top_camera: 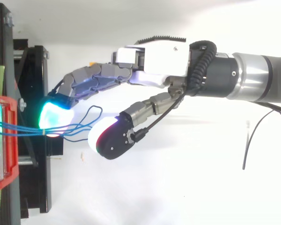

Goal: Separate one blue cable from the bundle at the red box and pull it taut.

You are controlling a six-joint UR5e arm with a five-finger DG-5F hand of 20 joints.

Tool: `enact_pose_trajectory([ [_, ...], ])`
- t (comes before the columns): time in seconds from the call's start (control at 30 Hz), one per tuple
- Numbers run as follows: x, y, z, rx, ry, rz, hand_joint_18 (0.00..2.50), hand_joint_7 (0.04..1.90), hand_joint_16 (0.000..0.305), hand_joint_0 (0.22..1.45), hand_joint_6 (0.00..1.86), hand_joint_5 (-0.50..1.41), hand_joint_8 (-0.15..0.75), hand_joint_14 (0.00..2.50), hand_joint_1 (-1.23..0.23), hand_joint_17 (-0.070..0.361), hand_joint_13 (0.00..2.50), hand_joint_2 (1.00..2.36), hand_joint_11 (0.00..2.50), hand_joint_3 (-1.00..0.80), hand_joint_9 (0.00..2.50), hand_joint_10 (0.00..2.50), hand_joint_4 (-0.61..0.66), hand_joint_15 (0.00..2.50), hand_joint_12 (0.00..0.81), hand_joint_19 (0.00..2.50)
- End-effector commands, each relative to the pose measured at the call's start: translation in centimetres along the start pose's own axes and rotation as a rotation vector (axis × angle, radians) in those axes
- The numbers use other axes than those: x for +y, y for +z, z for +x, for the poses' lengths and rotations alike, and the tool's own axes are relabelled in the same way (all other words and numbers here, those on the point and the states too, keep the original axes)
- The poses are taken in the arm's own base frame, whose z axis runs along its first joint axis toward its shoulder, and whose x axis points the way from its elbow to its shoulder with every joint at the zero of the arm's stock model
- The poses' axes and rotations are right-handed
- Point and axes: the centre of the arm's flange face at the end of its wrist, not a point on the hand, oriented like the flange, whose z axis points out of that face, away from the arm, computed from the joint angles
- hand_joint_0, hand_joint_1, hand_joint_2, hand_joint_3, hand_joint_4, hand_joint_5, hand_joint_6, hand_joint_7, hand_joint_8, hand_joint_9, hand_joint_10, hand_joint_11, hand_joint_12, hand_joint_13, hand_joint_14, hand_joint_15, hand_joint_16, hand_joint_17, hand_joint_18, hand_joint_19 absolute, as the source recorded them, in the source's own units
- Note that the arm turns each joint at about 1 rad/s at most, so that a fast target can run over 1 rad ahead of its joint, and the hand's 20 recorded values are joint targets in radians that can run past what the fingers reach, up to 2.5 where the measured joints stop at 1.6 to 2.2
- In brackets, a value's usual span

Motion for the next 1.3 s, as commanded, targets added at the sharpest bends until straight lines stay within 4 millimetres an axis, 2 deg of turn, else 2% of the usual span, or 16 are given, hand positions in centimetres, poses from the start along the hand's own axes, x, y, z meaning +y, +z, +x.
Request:
enact_pose_trajectory([
  [0.0,0.6,0.4,0.0,0.004,0.021,-0.005,0.31,0.89,0.053,0.54,0.5,-0.2,0.303,0.01,-0.67,0.12,0.45,1.0,0.36,-0.5,0.42,0.01,0.27,0.33,0.377,0.52],
  [0.2,0.9,0.8,0.6,0.011,0.046,-0.019,0.31,0.89,0.053,0.54,0.5,-0.2,0.302,0.01,-0.66,0.12,0.45,1.0,0.36,-0.5,0.42,0.01,0.27,0.34,0.377,0.52],
  [0.33,-0.1,0.8,0.8,0.016,0.064,-0.01,0.32,0.91,0.053,0.54,0.5,-0.19,0.303,0.01,-0.66,0.12,0.45,1.0,0.37,-0.49,0.42,0.01,0.28,0.33,0.377,0.52],
  [0.57,0.0,0.9,1.3,0.02,0.065,-0.014,0.33,0.96,0.052,0.56,0.5,-0.18,0.299,0.01,-0.66,0.118,0.46,1.0,0.38,-0.44,0.42,0.01,0.27,0.34,0.374,0.54],
  [0.77,-1.6,1.1,1.6,0.024,0.074,-0.002,0.33,0.98,0.052,0.58,0.5,-0.18,0.299,0.01,-0.67,0.116,0.46,1.01,0.38,-0.4,0.43,0.01,0.26,0.35,0.37,0.54],
  [0.9,-1.5,1.3,1.6,0.025,0.086,-0.005,0.33,0.99,0.051,0.6,0.5,-0.18,0.297,0.01,-0.66,0.116,0.47,1.01,0.38,-0.38,0.43,0.01,0.25,0.36,0.368,0.55],
  [1.0,-0.7,1.7,0.9,0.039,0.082,-0.01,0.34,0.99,0.052,0.6,0.5,-0.18,0.3,0.01,-0.66,0.116,0.47,1.01,0.39,-0.38,0.43,0.01,0.25,0.36,0.369,0.55],
  [1.27,0.4,2.5,1.1,0.045,0.066,-0.02,0.34,1.02,0.052,0.61,0.5,-0.18,0.3,0.01,-0.67,0.116,0.47,1.01,0.4,-0.35,0.44,0.01,0.25,0.36,0.37,0.55],
])
